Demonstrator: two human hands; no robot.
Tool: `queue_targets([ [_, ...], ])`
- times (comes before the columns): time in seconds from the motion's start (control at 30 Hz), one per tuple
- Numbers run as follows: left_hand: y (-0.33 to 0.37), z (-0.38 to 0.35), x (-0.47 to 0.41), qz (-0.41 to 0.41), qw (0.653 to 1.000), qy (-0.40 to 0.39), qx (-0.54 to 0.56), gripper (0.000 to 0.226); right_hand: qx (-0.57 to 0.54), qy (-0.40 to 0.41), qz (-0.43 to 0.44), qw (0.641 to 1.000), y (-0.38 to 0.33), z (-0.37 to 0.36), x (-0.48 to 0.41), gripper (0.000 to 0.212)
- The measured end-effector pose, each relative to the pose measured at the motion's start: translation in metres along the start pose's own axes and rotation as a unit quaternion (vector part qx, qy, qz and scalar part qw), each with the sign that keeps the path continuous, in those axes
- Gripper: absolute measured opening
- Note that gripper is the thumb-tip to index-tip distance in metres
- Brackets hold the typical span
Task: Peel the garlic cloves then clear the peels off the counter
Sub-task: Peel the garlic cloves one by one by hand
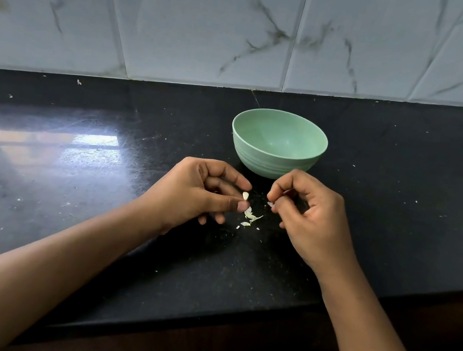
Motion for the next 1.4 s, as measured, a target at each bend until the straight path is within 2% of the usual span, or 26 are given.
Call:
queue_targets([
  [0.13, 0.001, 0.001, 0.000, -0.018, 1.000, 0.006, -0.019, 0.018, -0.043, -0.040, -0.060, 0.996, 0.007, -0.006, 0.001, 0.026],
  [0.27, 0.002, 0.002, -0.001, -0.029, 0.999, 0.012, -0.025, 0.020, -0.056, -0.058, -0.074, 0.994, 0.010, -0.008, 0.001, 0.032],
  [0.33, 0.002, 0.002, -0.001, -0.031, 0.999, 0.012, -0.023, 0.020, -0.029, -0.048, -0.073, 0.996, 0.012, -0.006, 0.001, 0.028],
  [0.43, 0.003, 0.002, -0.001, -0.040, 0.999, 0.016, -0.018, 0.023, -0.007, -0.042, -0.060, 0.997, 0.010, -0.006, 0.001, 0.008],
  [0.6, 0.007, -0.001, 0.001, -0.054, 0.998, 0.012, -0.013, 0.028, -0.039, -0.071, -0.051, 0.995, 0.007, -0.009, 0.001, 0.012],
  [1.0, 0.007, 0.000, 0.001, -0.036, 0.999, 0.003, 0.025, 0.027, -0.003, -0.029, 0.041, 0.999, -0.007, -0.003, 0.000, 0.007],
  [1.27, 0.009, -0.003, 0.002, -0.048, 0.998, -0.010, 0.049, 0.024, -0.092, -0.070, -0.025, 0.993, -0.003, -0.006, 0.002, 0.009],
  [1.4, 0.008, -0.002, 0.001, -0.044, 0.996, -0.007, 0.079, 0.024, -0.099, -0.076, -0.034, 0.992, -0.003, -0.006, 0.002, 0.008],
])
Point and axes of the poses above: each hand's wrist, its own x-axis away from the middle knuckle, its own z-axis out of the back of the hand, y = z × x, the point moved 7 cm from there along -x, towards the middle knuckle, and after that the axes turned 5 degrees about y, right-handed, at the moved point
